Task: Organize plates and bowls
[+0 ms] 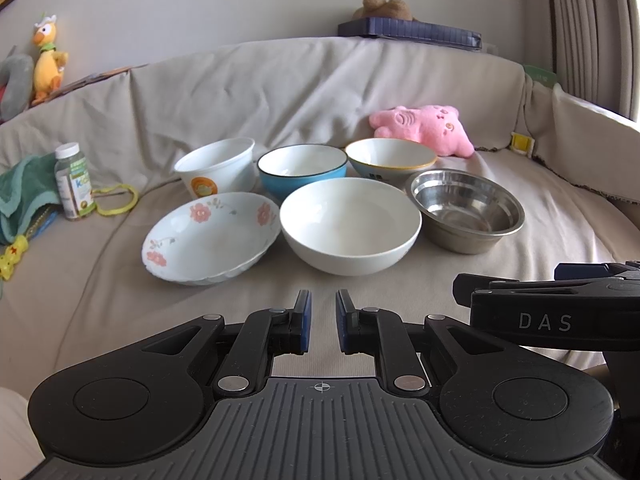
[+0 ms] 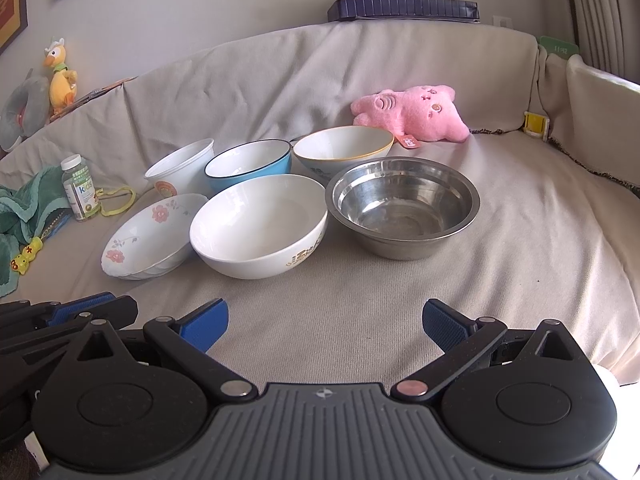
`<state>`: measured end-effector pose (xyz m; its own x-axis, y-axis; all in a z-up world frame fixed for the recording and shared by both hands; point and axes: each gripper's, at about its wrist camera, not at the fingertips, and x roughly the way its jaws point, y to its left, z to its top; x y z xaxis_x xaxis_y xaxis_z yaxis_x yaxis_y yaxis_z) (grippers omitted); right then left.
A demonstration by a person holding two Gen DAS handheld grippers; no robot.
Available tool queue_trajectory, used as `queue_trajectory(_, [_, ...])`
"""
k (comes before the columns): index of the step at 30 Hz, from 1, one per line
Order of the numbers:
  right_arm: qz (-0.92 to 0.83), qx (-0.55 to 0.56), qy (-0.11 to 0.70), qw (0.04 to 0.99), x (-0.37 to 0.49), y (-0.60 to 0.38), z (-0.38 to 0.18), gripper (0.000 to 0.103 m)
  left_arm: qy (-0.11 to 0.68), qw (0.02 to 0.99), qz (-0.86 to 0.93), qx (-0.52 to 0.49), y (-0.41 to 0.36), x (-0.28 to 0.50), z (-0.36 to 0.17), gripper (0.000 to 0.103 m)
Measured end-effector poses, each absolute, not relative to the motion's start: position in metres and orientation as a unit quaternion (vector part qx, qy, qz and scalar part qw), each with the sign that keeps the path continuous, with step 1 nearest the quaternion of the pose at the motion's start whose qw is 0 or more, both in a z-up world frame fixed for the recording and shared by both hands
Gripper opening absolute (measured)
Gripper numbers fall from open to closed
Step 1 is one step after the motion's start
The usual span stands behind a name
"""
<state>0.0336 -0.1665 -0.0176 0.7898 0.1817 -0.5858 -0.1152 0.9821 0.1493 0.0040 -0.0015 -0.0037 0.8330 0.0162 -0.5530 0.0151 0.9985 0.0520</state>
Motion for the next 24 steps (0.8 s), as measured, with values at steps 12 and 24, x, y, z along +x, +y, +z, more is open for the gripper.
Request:
queue_trajectory(12, [0.079,0.053,0.314,0.944,0.0336,-0.1661,-0.0189,0.103,0.29,0.957,0.0,0.027,-0.0011,0.0045,-0.0033,0.016])
queue_trajectory(24, [0.08,0.053,0.315,0.944,0.0338,-0.1657,-0.0198,0.103,0.292,0.956,0.001,0.024,0.0024,0.0039,-0.0071,0.016])
